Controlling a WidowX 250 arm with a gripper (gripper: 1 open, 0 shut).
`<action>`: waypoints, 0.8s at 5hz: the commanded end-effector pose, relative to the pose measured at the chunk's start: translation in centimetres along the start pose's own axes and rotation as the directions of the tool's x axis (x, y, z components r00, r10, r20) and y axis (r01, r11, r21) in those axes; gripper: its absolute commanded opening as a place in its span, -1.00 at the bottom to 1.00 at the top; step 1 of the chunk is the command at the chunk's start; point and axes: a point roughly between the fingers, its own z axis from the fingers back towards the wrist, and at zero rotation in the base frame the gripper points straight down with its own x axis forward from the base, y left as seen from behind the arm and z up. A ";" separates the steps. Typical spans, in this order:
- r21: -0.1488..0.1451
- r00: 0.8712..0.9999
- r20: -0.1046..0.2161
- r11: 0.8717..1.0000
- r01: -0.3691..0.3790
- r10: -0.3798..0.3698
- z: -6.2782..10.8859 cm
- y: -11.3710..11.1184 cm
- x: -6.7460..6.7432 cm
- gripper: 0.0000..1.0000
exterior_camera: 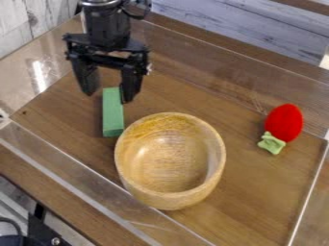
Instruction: Put the green block in the brown bowl
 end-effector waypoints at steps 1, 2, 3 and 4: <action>-0.010 0.998 0.053 0.999 -0.042 0.042 -0.3 -0.1 0.2 1.00; -0.030 0.996 0.056 0.997 -0.069 0.071 -2.0 -0.4 0.7 1.00; -0.045 0.995 0.061 0.996 -0.081 0.084 -4.1 1.2 0.8 1.00; -0.061 0.991 0.078 0.992 -0.107 0.112 -6.1 3.0 0.9 1.00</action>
